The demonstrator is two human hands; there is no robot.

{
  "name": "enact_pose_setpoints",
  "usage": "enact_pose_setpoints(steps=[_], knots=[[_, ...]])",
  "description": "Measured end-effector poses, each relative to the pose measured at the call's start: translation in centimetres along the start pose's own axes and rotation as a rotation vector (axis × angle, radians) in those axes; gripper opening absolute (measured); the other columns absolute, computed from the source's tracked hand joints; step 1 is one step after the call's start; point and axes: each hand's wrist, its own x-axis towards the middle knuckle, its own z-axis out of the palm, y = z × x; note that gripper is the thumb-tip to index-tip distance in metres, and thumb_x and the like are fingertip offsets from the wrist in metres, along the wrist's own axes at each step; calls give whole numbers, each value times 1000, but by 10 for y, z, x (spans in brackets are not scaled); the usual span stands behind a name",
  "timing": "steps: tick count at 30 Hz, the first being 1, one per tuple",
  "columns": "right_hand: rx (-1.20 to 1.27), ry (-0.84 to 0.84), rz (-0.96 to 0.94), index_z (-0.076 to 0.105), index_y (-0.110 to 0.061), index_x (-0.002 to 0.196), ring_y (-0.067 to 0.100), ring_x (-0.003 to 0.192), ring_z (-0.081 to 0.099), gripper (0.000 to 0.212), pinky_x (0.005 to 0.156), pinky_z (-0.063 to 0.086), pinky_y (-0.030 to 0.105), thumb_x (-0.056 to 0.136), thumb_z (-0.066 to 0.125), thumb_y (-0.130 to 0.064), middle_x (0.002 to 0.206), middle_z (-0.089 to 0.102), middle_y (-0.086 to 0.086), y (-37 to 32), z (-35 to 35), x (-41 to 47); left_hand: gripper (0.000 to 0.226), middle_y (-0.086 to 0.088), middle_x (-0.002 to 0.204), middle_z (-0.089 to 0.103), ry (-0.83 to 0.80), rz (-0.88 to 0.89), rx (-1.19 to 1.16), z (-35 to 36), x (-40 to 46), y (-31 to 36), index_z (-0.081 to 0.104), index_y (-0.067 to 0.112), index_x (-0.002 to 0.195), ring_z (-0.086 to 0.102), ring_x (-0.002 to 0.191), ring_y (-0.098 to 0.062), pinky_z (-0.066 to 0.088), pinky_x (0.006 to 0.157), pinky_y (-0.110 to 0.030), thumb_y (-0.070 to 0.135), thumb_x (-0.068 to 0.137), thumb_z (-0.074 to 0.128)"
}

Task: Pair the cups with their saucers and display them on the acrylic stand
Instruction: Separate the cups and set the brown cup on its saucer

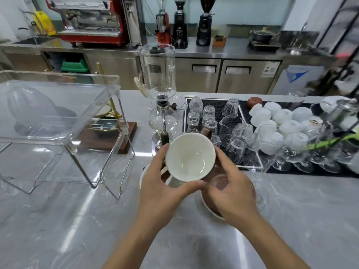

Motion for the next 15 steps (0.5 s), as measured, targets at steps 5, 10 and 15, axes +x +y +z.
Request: enact_pose_setpoints(steps=[5, 10, 15], knots=[[61, 44, 102, 49, -49, 140, 3, 121, 63, 82, 104, 51, 34, 70, 77, -19, 126, 68, -21, 28, -27, -12, 98, 24, 131, 64, -111, -23, -26, 41, -3, -2, 55, 39, 139, 58, 124, 2, 51, 107, -35, 38, 50, 98], [48, 7, 154, 46, -50, 138, -9, 123, 57, 84, 100, 45, 8, 77, 72, 2, 127, 63, -33, 54, -48, -20, 113, 20, 138, 60, -201, -90, -66, 66, -3, -12, 52, 27, 145, 55, 125, 7, 51, 107, -32, 50, 43, 94], [14, -57, 187, 43, -36, 149, -7, 127, 53, 70, 107, 44, 26, 87, 63, -12, 133, 61, -30, 73, -61, -19, 118, 24, 141, 55, -234, -139, -57, 82, 1, -25, 49, 28, 147, 51, 132, 1, 46, 112, -41, 50, 40, 93]])
